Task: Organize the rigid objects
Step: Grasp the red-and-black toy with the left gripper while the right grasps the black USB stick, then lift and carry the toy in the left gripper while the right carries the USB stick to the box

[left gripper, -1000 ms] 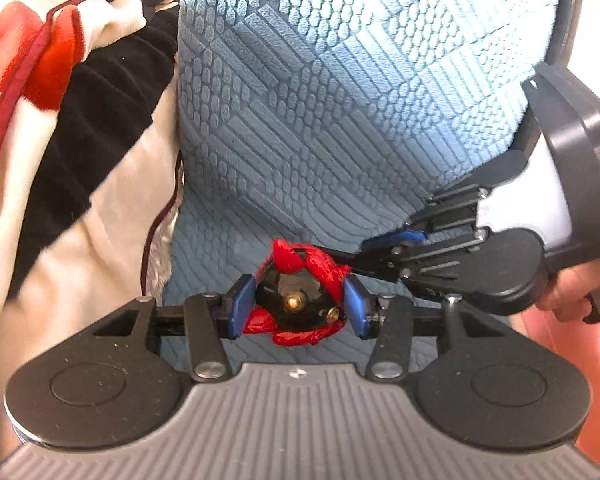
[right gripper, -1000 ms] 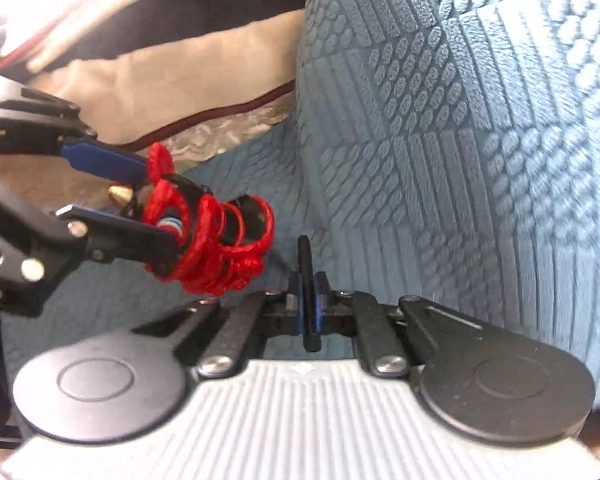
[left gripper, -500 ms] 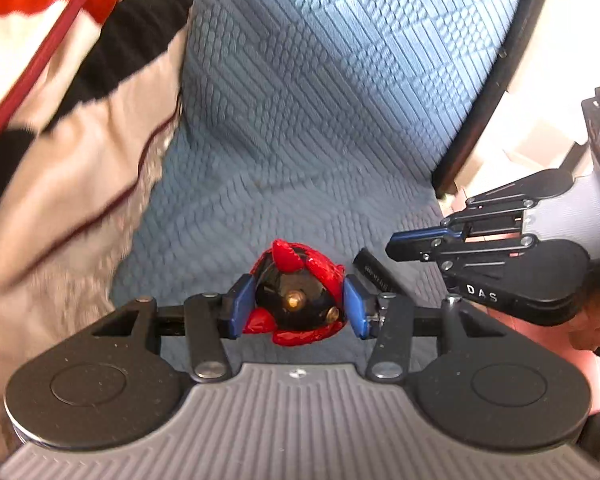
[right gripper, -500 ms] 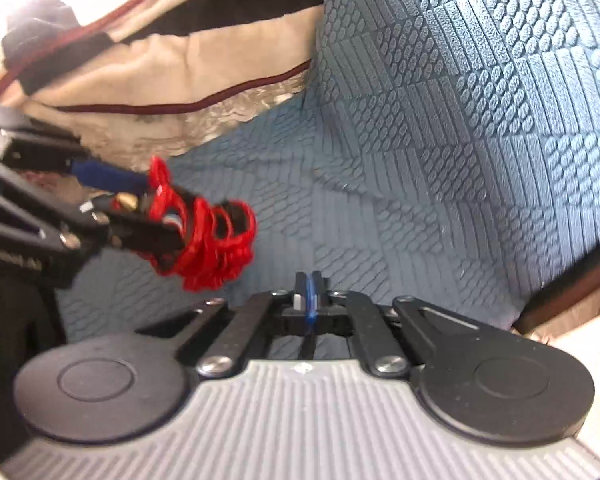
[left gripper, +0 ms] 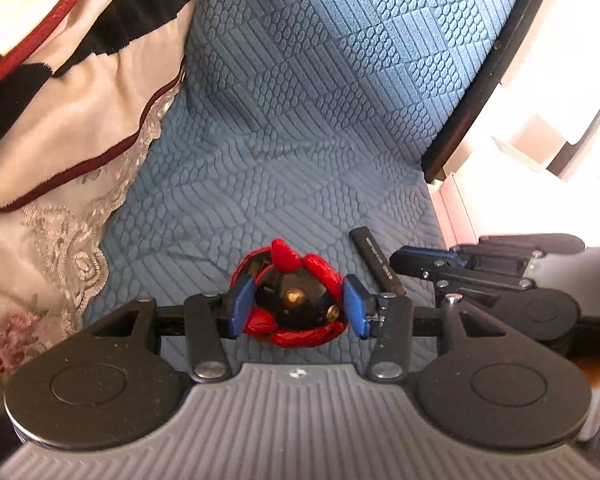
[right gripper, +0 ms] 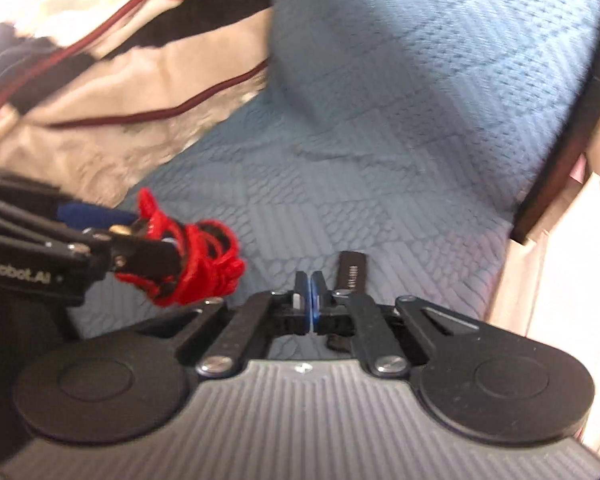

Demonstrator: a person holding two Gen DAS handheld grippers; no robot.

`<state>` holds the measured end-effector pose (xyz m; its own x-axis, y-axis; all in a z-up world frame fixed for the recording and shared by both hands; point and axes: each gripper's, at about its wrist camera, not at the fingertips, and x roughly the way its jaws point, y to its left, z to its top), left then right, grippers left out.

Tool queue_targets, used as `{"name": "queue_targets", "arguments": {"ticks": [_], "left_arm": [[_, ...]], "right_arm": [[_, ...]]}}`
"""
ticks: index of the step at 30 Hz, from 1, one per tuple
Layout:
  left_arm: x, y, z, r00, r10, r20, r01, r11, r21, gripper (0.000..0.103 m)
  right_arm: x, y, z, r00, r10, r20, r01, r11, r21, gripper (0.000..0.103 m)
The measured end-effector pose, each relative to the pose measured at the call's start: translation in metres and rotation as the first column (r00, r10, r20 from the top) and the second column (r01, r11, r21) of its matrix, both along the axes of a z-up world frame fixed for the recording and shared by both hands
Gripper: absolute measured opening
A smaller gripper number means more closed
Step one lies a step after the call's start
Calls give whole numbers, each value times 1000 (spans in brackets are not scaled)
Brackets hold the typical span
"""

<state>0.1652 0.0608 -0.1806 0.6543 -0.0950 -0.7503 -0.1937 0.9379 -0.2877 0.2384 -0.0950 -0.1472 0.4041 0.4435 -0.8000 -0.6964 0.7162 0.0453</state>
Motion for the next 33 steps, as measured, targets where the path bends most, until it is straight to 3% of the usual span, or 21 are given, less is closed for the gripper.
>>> {"name": "queue_targets", "arguments": {"ticks": [3,4,6,11,19,30,33], "left_arm": [[5,3,0,1000,8,8,-8,1000,-12,54],[6,3,0,1000,8,18,-8,1000,-16,54],[8,5,0,1000,8,26,-7,1000,-27,56],[6,8,-1,998,18,56,-15,999,-51,70],[4,3,-6,998,8,62,-5,998,-59,71],[6,-9,-18,998,-8,68,7,1000,17,71],[8,-10,-19,997,-12,75,9,999,31,71]], "right_arm": [[2,-1,-11,999,-43,-3,43,999,-17,14],[3,-1,-15,998,-56,-5,56,998,-23,22],[6,-3,-19,997,-79,-9,78,997,-24,28],[11,-2,-28,996,-90,-1,90,996,-24,28],[18,12,-49,996,-67,56,71,994,-78,27],[28,-9,-39,980,-183,-81,185,982,24,25],[23,-14,-33,979,-188,-74,190,981,28,25]]}}
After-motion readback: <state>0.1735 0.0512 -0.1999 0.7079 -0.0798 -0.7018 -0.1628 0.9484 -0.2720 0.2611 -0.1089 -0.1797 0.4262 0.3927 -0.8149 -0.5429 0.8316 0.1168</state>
